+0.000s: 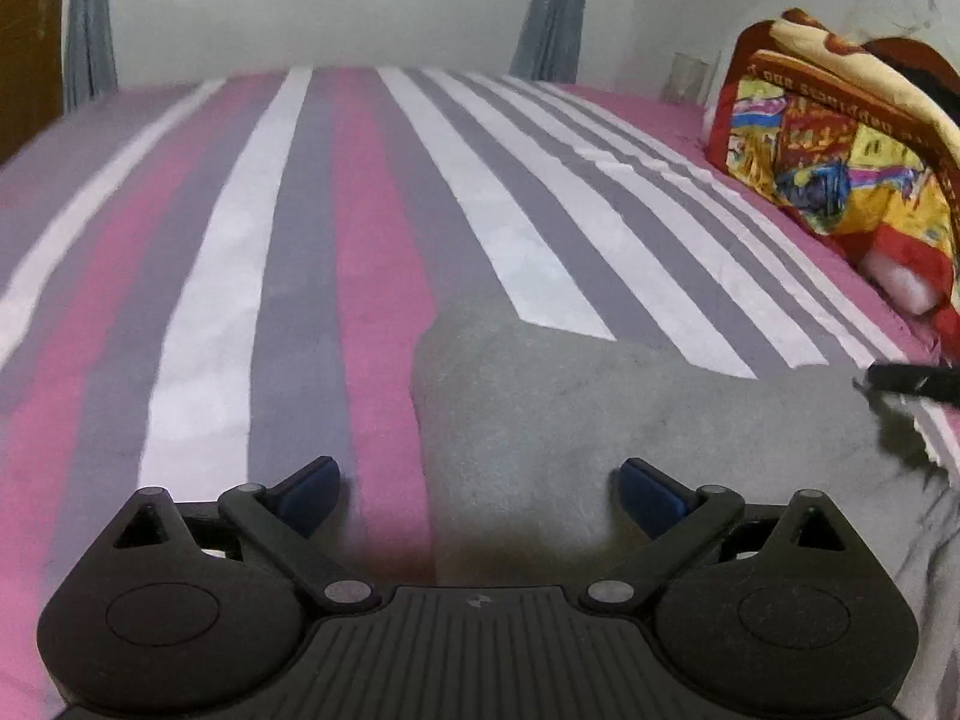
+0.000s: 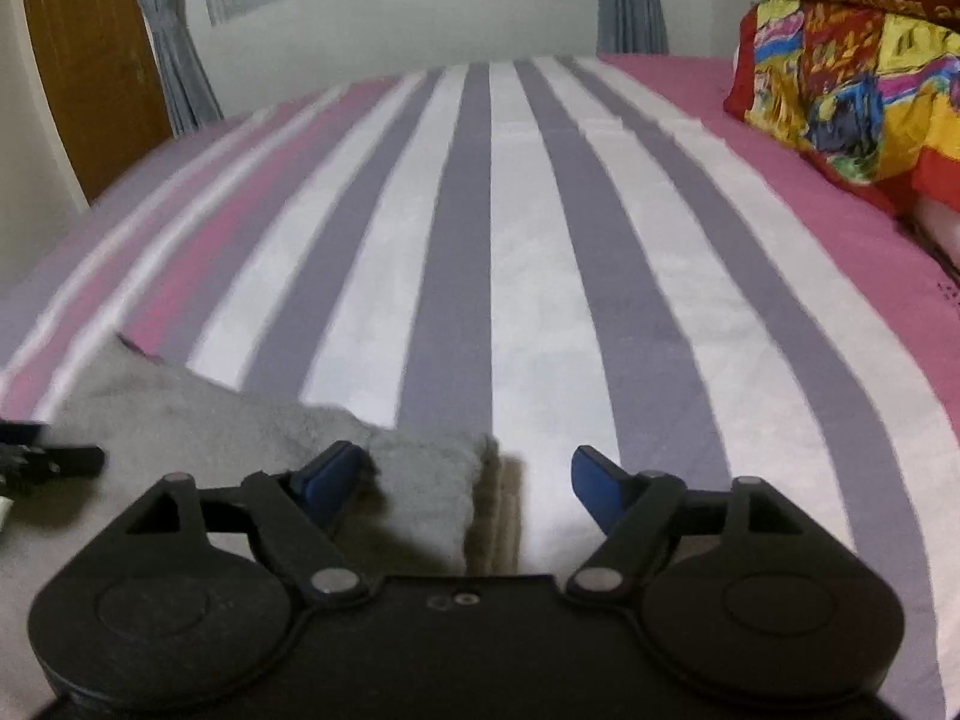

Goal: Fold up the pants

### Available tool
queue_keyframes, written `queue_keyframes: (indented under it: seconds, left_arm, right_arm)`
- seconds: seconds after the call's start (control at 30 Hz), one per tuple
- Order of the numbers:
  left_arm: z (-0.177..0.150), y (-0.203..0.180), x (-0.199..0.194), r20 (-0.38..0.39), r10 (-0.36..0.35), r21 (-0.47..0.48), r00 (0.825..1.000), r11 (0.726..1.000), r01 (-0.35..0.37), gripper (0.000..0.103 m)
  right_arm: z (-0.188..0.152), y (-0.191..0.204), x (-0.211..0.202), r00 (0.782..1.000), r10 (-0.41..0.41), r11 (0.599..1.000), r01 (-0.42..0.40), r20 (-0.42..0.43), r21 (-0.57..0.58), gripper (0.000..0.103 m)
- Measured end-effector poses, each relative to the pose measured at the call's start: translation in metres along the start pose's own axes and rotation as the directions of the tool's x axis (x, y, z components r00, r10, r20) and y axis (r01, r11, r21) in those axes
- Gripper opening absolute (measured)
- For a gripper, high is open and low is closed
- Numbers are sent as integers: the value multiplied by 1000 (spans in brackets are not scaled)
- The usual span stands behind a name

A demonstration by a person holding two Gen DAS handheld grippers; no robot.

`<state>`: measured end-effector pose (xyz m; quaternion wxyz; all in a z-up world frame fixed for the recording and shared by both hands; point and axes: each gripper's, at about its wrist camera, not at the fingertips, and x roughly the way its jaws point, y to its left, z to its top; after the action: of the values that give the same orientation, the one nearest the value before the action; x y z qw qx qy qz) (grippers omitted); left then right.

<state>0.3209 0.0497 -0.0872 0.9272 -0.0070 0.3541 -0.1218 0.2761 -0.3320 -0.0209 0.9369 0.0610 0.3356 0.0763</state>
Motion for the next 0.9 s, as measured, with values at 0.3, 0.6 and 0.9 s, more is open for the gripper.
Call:
queue_keyframes:
  seconds: [0.3,0.6,0.9]
  left_arm:
    - [-27,-3,-9,-38,29,-1,999,1000,-29,99]
    - [-43,-4,-31,-42,9,-20,999,1000,-10,99]
    - [-84,51,-56,-28,-291,-202,956,939,280,99]
  right_arm:
    - [-24,-2,-1,996,24,998,-19,-83,63,72]
    - [-42,8,-18,992,23,999,-20,-120,31,73]
    - [-61,-60,-40,962,247,937,-205,-118,284,80]
